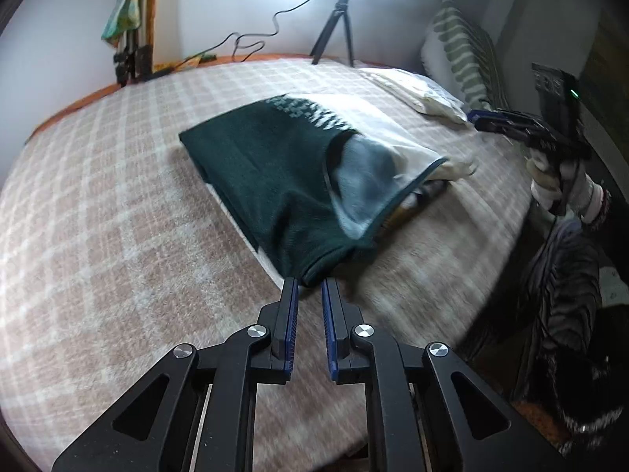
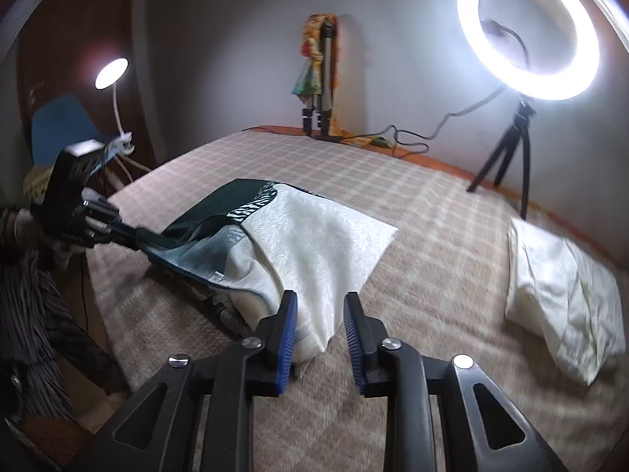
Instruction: Fold small clothes
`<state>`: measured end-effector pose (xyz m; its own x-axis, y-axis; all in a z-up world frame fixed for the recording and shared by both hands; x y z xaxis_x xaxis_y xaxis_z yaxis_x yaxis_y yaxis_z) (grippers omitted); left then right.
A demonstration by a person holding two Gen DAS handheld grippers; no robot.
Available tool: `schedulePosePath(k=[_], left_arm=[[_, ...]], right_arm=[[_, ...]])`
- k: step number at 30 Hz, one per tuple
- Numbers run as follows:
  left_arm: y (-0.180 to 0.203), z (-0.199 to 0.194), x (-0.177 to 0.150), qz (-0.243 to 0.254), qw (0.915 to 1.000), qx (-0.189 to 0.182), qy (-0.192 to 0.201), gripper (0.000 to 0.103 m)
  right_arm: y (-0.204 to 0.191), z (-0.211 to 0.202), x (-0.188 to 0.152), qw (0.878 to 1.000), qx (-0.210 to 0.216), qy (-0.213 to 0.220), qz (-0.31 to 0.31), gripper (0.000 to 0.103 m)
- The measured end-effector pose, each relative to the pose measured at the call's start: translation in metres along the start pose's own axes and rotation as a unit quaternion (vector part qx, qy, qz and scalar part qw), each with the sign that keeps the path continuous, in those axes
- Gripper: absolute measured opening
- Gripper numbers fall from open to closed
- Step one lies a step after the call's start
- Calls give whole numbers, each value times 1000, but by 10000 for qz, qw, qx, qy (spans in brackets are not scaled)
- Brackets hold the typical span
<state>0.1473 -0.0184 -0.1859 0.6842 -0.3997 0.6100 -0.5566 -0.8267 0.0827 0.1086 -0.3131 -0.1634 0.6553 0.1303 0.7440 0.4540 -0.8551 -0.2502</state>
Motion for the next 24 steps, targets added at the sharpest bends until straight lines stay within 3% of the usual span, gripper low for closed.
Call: schedulePosePath(k=[4,7,10,12,14,16,17,21,24], left_arm=[[3,-15,11,-48,9994,-1,337,11],[5,-12,19,-16,9990,24,448,11],[8,1,22,46,9993,-83,359,11],[10,11,19,126,9996,-127,216,11],[11,21,15,161,9998,-123,76,11],[10,31,10,157,9997,-138,-107,11],[11,32,8,173,9997,-128,-144,11],[13,33,-2,277,9993,-104,-209,11],[11,31,-3,274,9992,-143,-246,11]], right_arm=[[21,13,-3,9953,161,-194,934,32],[38,36,-16,9790,594,-514,1882,33],[43,51,-28,9600,1109,-632,2492,33],[44,59,-34,9510,1224,-735,2741,33],[44,64,-37,9468,1226,-791,2870,26],[42,65,-35,9464,1237,-716,2897,4],[41,64,-32,9486,1185,-670,2856,1],[33,40,-10,9676,860,-244,2361,0],[31,45,-15,9761,361,-675,2033,1]])
Point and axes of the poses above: each gripper's, at about its wrist camera, not at the fingertips, and z roughly the way its jaws point, y to its right, x to its top, the point moved 3 cm from there along z, roughly the way its jaws point, and after that the axes turned 8 degrees about x, right-handed, at the moved point
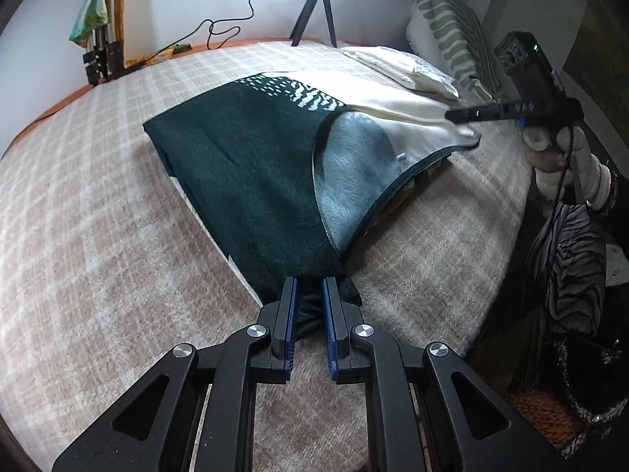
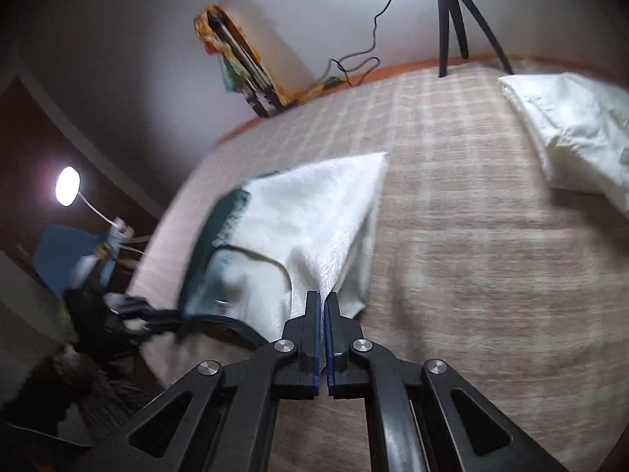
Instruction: Fold small clothes
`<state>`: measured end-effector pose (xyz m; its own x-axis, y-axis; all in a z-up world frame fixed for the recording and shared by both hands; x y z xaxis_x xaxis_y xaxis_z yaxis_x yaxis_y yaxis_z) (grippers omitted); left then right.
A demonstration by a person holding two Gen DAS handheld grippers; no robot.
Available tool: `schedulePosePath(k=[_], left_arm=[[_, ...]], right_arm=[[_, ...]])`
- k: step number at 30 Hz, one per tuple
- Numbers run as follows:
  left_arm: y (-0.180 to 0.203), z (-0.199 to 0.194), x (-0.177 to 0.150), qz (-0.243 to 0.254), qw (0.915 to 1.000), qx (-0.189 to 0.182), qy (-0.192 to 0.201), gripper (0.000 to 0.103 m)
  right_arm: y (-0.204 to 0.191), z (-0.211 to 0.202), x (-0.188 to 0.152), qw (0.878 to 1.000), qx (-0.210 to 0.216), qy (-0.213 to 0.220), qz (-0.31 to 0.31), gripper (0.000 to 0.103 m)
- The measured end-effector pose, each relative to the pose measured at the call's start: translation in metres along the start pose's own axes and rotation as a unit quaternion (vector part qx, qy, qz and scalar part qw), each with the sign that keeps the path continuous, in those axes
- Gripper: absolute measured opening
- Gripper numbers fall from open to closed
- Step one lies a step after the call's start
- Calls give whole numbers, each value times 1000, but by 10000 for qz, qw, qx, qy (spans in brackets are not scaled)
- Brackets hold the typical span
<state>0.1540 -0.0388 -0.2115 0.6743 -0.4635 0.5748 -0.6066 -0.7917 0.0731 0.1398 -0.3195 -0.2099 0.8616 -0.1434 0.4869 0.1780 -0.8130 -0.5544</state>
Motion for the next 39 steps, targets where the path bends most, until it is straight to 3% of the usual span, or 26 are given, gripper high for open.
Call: schedulePosePath(k=[2,4,10,14,19,23,24,27,31,36,39], left_arm=[[-1,-5,-1,-2,10000,-8,-26,11],[-3,-15,4,-54,9999,-40,88,11],[4,-32,50,-363,9963,-254,735,11],[27,-12,75,-110,9968,-285,737,11],[42,31,94,84,9989,-189,426,11],[44,61,82,164,9996,-172,-142,11],[45,60,78,206,9996,-170,8,11],[43,54,78,103,9994,-319,-71,11],[36,19,74,-154,9976,-630,241,11],[8,-10,67,-392,9965,-483,563,11],[-19,-9,59,-736,9955,-294,522,11]], right_arm=[[3,7,-4,9993,-176,-314,-33,7],[7,1,-3,9991,-321,-238,-126,22],[-11,-11,37,9981,-55,473,-395,23],[-34,9,65,9956,258,605,-662,23],[-53,50,89,9938,405,413,-951,23],[-62,70,102,9922,572,303,-1067,23],[-64,75,104,9919,576,273,-1097,22],[-65,94,111,9918,557,180,-1137,22],[-65,115,116,9914,594,99,-1162,22],[-56,144,94,9878,78,-439,-1490,22],[-59,133,83,9836,-126,-421,-1752,22]])
Point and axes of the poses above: each gripper's, at about its wrist camera, not at the fingertips, and z roughly the way its jaws point, y to its right, x to its top, the point moved 3 cm from there along z, roughly the way its jaws point, and after that the axes turned 8 degrees about x, right-handed, at the moved point
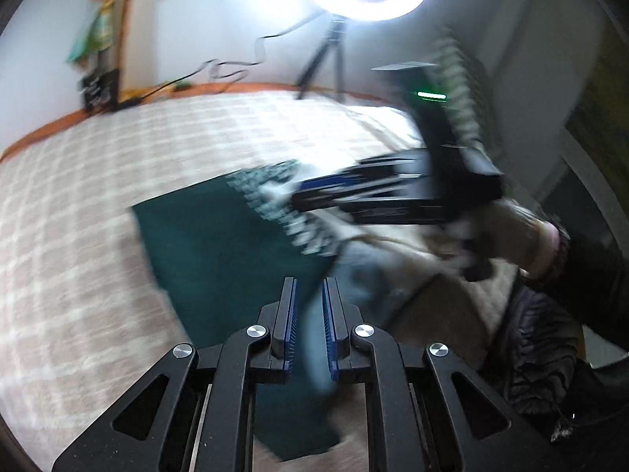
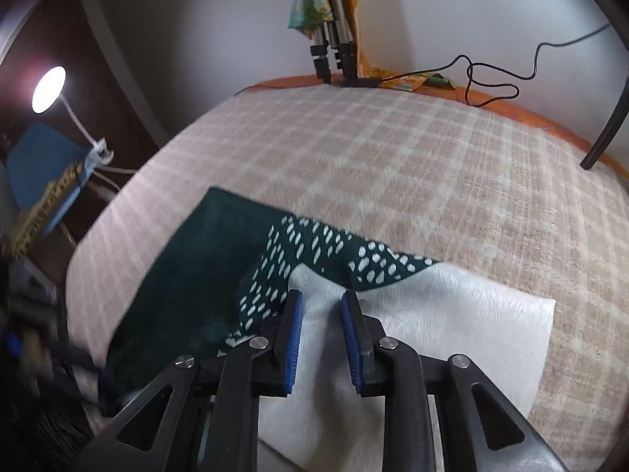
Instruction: Fold small clothes
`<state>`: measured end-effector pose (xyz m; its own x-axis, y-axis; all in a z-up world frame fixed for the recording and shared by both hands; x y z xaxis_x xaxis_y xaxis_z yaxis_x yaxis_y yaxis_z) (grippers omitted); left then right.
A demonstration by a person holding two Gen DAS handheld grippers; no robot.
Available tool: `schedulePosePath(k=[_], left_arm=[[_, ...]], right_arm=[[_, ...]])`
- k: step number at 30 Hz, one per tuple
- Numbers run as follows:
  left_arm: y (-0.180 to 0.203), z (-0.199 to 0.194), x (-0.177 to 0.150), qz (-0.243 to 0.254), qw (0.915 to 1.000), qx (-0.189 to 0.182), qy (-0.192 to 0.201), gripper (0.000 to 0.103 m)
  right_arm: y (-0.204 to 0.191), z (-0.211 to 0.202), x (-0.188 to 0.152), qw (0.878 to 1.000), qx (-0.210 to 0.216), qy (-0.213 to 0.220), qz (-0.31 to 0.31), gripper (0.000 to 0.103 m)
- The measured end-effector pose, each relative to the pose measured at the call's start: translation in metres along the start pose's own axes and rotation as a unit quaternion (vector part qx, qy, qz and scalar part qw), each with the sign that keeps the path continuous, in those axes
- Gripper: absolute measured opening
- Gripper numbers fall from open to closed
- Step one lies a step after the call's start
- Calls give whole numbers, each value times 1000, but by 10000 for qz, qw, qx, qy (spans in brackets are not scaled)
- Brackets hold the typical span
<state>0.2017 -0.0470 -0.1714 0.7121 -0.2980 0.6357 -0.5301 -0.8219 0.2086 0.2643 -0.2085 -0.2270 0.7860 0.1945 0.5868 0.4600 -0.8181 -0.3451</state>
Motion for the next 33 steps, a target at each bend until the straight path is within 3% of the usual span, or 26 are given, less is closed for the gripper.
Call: schedulePosePath(k=[4,8,10,15,18,24,29,33], left_arm=[[-15,11,-5,-208,9997,50,-105,11],[-12,34,-10,-101,9992,152,-362,11],[-12,47,-16,-96,9981,243,-563,11],[-20,33,-9,-325,9986,268,-315,11],[-30,27,10,-688,9973,243,57,12],[-24,49,66,-963,9939,200,493,15],[-19,88,85,-986,9940,374,278,15],[-20,118,75,-693,9925,1001,-111,15]], right_arm=[[-16,-30,-12,9993,262,280,-23,22],[-40,-20,-33,9983,296,-124,-493,22],[-44,-5,-46,9974,45,-342,-625,22],[-42,-19,-51,9979,320,-325,-468,23],[-39,-41,-42,9980,501,-4,-374,23],[-11,-49,1,9981,214,563,127,23],[12,-19,23,9971,-88,482,587,21],[25,1,22,9962,-289,218,787,21]])
Point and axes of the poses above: each gripper's, at about its wrist camera, not at the fingertips, and z roughly the way its jaws point, y to its right, x to its top, the point moved 3 cm from there along z, roughly the way its jaws point, and after that the axes turned 8 degrees about x, right-handed, at the moved point
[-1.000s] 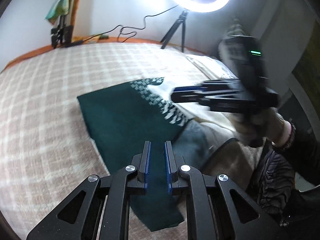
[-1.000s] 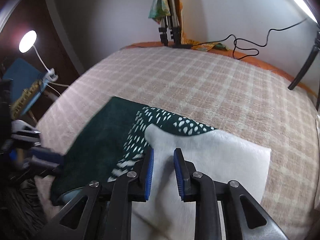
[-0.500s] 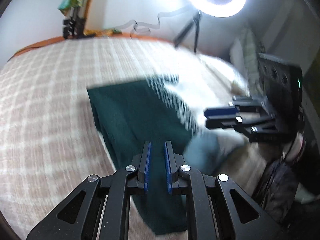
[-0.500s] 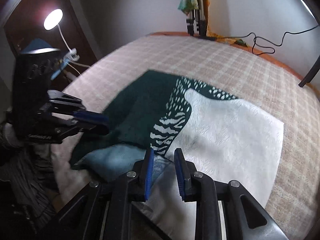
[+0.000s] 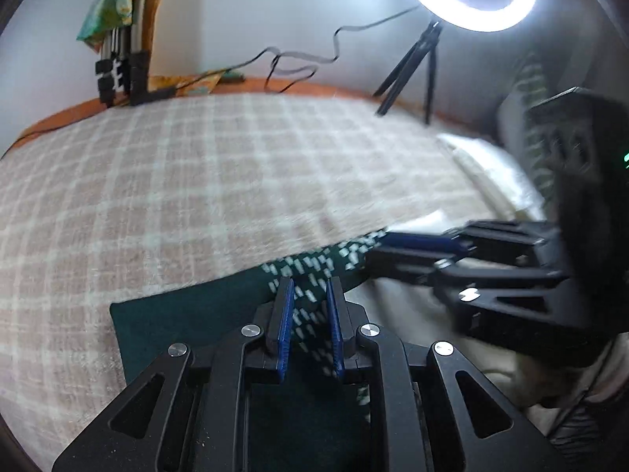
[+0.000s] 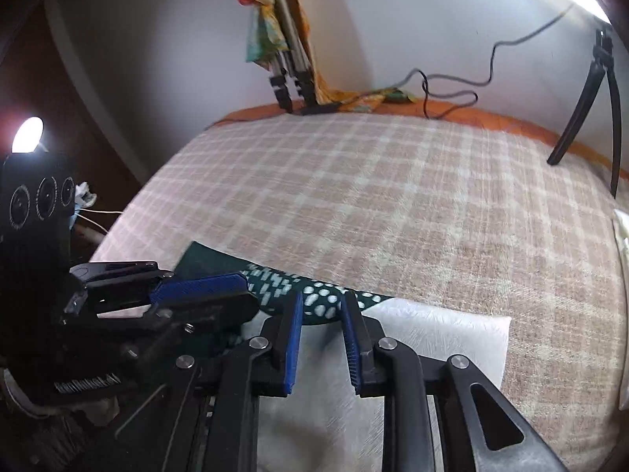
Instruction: Fold small clothes
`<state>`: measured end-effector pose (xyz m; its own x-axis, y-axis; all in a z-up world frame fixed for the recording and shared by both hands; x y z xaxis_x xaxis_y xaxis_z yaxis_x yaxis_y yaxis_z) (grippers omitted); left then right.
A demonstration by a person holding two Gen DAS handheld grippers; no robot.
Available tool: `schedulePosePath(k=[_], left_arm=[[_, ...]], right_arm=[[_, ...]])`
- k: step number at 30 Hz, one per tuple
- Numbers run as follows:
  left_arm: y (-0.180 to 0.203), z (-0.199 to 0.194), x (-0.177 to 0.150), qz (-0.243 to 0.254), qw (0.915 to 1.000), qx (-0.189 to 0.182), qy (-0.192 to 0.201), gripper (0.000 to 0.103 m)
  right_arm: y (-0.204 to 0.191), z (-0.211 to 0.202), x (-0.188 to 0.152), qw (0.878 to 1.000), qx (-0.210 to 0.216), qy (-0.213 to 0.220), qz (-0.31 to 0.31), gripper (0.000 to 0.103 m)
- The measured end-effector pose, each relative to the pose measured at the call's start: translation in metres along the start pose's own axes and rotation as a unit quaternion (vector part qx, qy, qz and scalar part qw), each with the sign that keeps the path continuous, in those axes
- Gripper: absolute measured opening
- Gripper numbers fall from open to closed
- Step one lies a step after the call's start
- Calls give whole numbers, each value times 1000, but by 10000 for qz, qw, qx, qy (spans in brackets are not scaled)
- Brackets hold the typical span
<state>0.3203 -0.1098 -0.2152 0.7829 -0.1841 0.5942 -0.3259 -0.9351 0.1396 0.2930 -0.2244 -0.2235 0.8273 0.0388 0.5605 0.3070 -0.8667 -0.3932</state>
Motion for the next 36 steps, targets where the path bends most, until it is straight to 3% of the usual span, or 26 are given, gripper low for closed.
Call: schedulePosePath(k=[2,3,10,14,16,20,23,28,36], left_arm=[[-5,-2,-4,-67,9999,-61,116,15],[-7,-5,-6,-58,9999,-72,100,15],[-45,-27,-33,-320,9994,101,-18,15],[-74,-48,-46,-504,9984,256,54,15],[-93,-57,-52,-758,9967,297,51,20],[-122,-75,-63,-1390,9902,-98,75,28],[-132,-81,-62,-1731,9836,-501,92,43],[-141,-73,-56,-2205,9704,-986,-67,44],[-138,-55,-53,-2413,9627,-1187,-306,44]], right_arm=[[10,6,-4,9997,-208,-132,77,21],[17,6,-7,9994,-243,-154,181,16],[54,-17,-21,9974,-241,32,673,15],[71,-39,-32,9951,-295,135,938,19],[76,-51,-37,9940,-211,183,1061,25],[77,-71,-50,9941,-106,221,1059,33],[77,-85,-67,9909,332,205,1289,38],[71,-96,-97,9820,930,52,1645,38],[70,-102,-142,9642,1414,-139,2239,39]])
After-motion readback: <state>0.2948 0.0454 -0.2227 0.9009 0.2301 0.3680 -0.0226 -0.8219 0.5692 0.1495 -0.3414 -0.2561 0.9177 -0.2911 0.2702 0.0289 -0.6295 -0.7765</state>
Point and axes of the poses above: each gripper's, at about its wrist camera, not at the fingertips, and z roughly the way its jaws point, y to its right, x to its top, the point moved 3 cm from there along z, roughly the way its jaws point, and after that the axes turned 8 degrees about x, right-handed, at the moved point
